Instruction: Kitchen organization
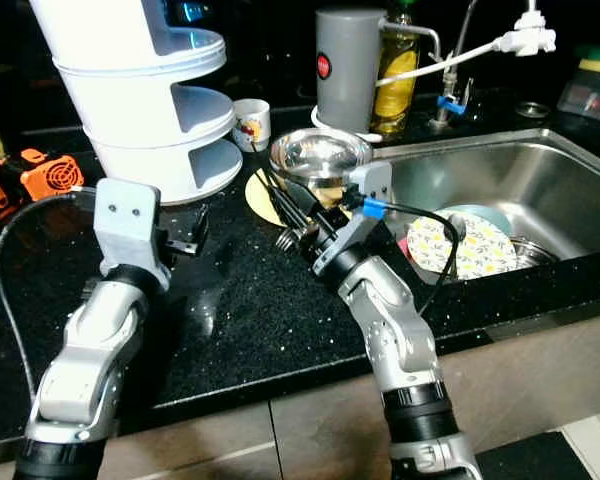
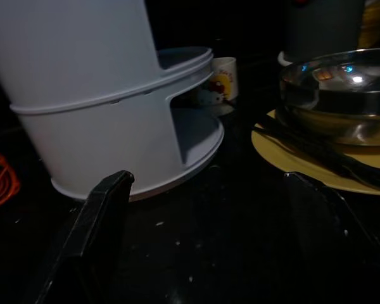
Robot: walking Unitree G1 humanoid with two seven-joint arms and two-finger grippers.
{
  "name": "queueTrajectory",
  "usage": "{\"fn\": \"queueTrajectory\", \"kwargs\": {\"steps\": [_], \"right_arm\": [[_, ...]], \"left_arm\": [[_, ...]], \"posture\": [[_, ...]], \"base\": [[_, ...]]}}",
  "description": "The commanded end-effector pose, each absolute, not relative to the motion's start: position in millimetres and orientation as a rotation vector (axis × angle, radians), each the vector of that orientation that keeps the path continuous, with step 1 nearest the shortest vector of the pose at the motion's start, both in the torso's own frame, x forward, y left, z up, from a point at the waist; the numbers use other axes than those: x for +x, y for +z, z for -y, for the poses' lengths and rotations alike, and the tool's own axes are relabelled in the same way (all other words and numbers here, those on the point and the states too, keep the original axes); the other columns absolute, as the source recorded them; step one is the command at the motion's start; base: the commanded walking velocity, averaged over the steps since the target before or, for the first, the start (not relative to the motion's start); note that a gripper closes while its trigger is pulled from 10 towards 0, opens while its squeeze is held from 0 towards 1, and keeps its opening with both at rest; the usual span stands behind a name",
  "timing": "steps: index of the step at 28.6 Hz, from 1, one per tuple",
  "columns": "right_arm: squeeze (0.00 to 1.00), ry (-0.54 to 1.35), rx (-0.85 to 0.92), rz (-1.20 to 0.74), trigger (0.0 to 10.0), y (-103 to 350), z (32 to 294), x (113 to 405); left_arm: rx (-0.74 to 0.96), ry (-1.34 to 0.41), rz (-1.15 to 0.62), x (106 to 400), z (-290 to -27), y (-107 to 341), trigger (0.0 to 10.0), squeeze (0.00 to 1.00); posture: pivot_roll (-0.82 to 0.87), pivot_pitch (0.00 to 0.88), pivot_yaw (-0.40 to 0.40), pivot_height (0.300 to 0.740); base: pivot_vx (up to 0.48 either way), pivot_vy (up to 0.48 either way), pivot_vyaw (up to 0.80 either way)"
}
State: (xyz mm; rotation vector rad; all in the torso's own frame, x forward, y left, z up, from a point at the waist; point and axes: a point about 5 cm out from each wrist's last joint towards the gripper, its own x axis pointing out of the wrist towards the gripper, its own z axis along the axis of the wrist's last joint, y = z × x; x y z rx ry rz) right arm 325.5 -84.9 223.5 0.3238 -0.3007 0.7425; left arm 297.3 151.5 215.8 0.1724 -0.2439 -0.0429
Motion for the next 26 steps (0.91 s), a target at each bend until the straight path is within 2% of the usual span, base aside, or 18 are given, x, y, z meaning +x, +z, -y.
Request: {"fn": "queueTrajectory", "kwargs": {"steps": [1,18,26], "right_arm": [[0.00,0.742,0.320,0.306,10.0,225.8,84.6,326.2],[0.00,0.759,0.298,0.313,10.0,226.6,82.9,325.4],[0.00,0.764,0.275,0.303,10.0,225.1,80.6,325.6]], "left_arm": [[0.176,-0.045,0.254,296.4,-151.9,217.8,10.0,0.00],[0.169,-0.048,0.256,297.1,-151.0,217.5,10.0,0.00],[0.156,-0.028,0.264,298.0,-153.7,218.3,10.0,0.00]], "posture": [[0.05,0.000,-0.011,0.740],[0.05,0.000,-0.013,0.740],[0.05,0.000,-0.013,0.740]], "base": [[0.000,-0.386,0.00],[0.000,-0.387,0.00],[0.000,0.000,0.66]]}}
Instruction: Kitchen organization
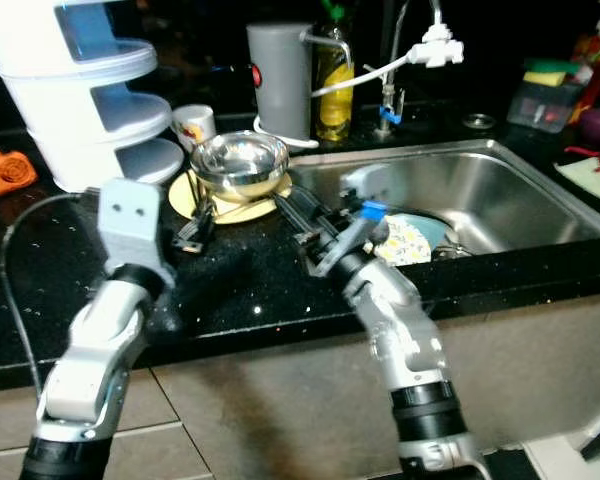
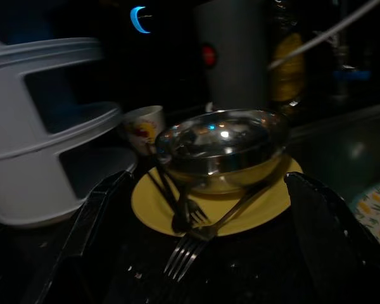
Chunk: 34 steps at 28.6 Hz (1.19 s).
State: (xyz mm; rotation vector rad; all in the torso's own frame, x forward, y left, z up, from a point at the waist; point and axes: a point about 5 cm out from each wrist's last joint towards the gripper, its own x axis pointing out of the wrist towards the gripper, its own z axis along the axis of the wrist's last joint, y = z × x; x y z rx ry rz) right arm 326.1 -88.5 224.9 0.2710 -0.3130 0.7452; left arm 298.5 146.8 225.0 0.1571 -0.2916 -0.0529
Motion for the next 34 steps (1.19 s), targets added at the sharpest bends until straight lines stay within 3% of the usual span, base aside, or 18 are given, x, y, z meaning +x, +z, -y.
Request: {"fn": "queueTrajectory", "kwargs": {"steps": [1,14,20,34], "right_arm": [[0.00,0.763,0.281,0.305,10.0,225.3,81.0,325.8],[0.00,0.779,0.274,0.307,10.0,224.5,79.1,324.1],[0.00,0.781,0.272,0.299,10.0,223.4,78.4,324.6],[0.00,0.768,0.270,0.308,10.0,224.6,78.7,325.2]], "left_arm": [[0.156,-0.028,0.266,298.0,-153.6,218.5,10.0,0.00],[0.157,-0.059,0.268,298.0,-149.0,219.4,10.0,0.00],[0.138,-0.068,0.273,297.7,-146.0,219.6,10.0,0.00],[0.126,-0.046,0.276,298.4,-149.6,220.4,10.0,0.00]], "posture": [[0.05,0.000,-0.013,0.740],[0.05,0.000,-0.011,0.740],[0.05,0.000,-0.013,0.740],[0.04,0.000,-0.011,0.740]], "base": [[0.000,0.000,0.00],[0.000,0.000,0.00],[0.000,-0.406,0.00],[0.000,0.000,0.00]]}}
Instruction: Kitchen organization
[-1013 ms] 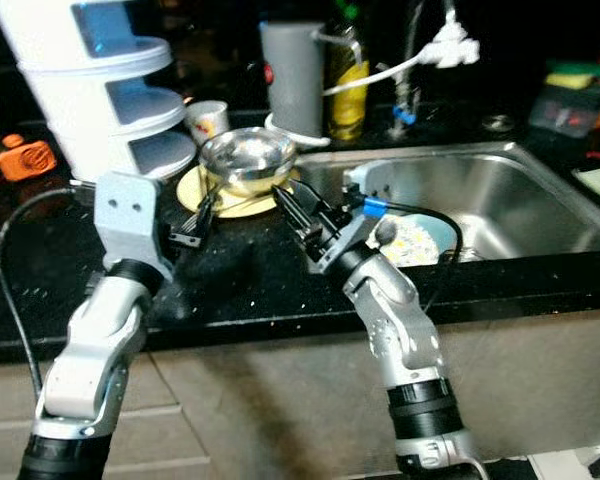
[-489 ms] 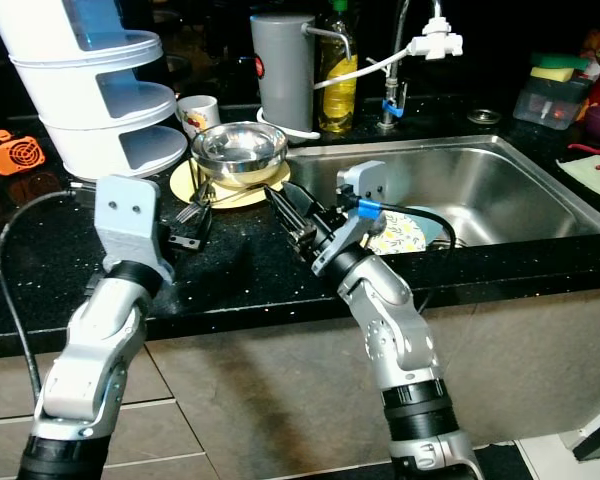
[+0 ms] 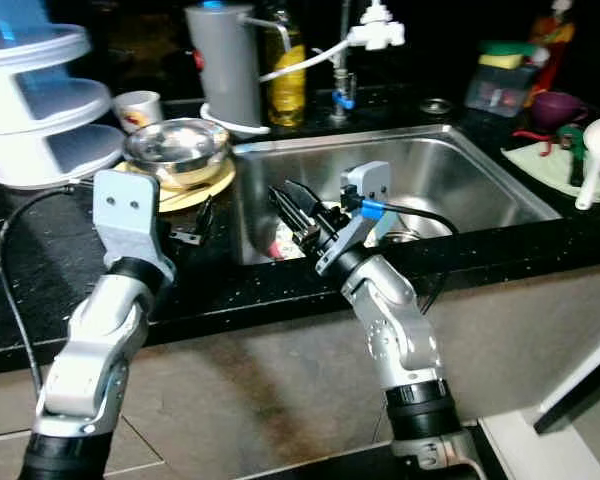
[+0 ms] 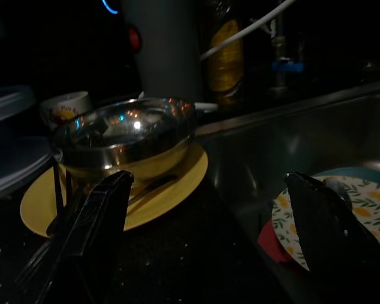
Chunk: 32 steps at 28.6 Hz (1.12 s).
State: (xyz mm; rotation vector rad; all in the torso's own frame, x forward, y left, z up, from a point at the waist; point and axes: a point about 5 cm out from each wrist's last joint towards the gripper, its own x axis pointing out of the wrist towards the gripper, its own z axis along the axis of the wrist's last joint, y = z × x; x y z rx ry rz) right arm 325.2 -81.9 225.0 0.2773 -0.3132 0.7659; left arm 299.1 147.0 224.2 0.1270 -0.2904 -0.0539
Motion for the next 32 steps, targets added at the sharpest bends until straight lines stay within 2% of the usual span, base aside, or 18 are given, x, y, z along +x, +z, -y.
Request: {"fn": "queueTrajectory", "kwargs": {"steps": [1,10,32], "right_arm": [[0.00,0.768,0.270,0.308,10.0,224.6,78.7,325.2],[0.00,0.679,0.405,0.379,10.0,240.5,95.9,332.0],[0.00,0.685,0.425,0.431,10.0,256.5,95.9,333.0]], "left_arm": [[0.126,-0.046,0.276,298.4,-149.6,220.4,10.0,0.00],[0.156,-0.038,0.348,299.7,-159.7,240.5,10.0,0.00],[0.172,-0.044,0.398,297.2,-160.2,256.9,10.0,0.00]], "posture": [[0.04,0.000,-0.011,0.740],[0.05,0.000,-0.010,0.740],[0.06,0.000,-0.012,0.740]], "base": [[0.000,0.000,0.00],[0.000,0.000,0.00],[0.286,0.000,0.00]]}}
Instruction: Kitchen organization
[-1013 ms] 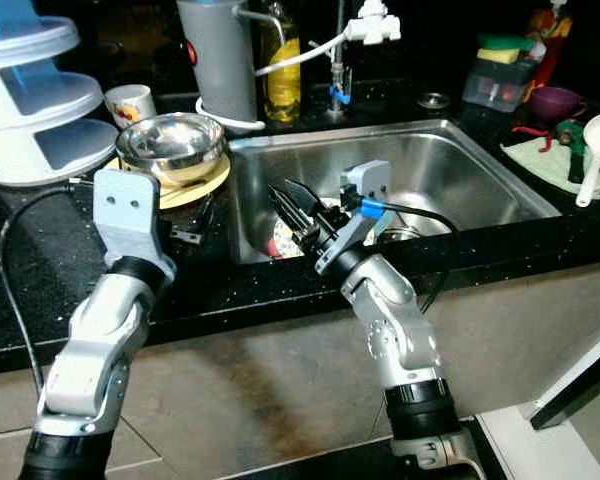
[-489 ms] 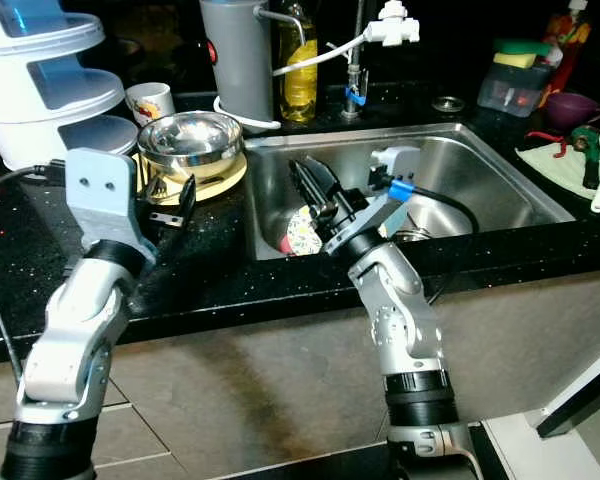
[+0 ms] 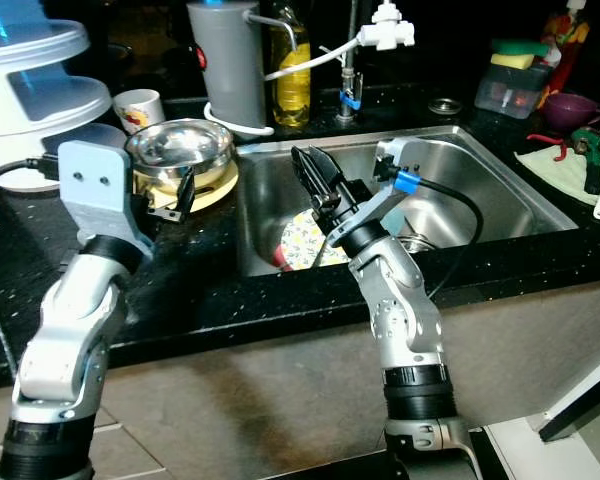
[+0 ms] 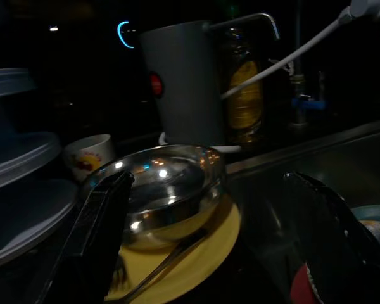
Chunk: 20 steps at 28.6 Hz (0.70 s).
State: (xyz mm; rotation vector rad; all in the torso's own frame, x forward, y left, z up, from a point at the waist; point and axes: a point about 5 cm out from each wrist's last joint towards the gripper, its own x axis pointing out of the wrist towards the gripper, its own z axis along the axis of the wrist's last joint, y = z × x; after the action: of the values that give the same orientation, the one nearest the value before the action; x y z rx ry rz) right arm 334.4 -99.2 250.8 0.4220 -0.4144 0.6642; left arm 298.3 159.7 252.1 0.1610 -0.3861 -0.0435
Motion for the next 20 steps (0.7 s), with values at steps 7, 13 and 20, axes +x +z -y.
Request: {"fn": "queueTrajectory", "kwargs": {"steps": [7,13,20], "right_arm": [[0.00,0.695,0.411,0.429,10.0,256.0,95.0,332.0],[0.00,0.705,0.407,0.428,10.0,255.6,93.3,331.2],[0.00,0.719,0.399,0.428,10.0,255.7,90.8,330.5]], "left_arm": [[0.172,-0.049,0.394,297.3,-159.0,255.8,10.0,0.00],[0.173,-0.052,0.395,297.4,-158.6,255.9,10.0,0.00],[0.174,-0.056,0.394,297.2,-157.7,255.8,10.0,0.00]], "posture": [[0.05,0.000,-0.010,0.740],[0.06,0.000,-0.011,0.740],[0.06,0.000,-0.013,0.740]], "base": [[0.305,0.000,0.00],[0.312,0.000,0.00],[0.312,0.000,0.00]]}}
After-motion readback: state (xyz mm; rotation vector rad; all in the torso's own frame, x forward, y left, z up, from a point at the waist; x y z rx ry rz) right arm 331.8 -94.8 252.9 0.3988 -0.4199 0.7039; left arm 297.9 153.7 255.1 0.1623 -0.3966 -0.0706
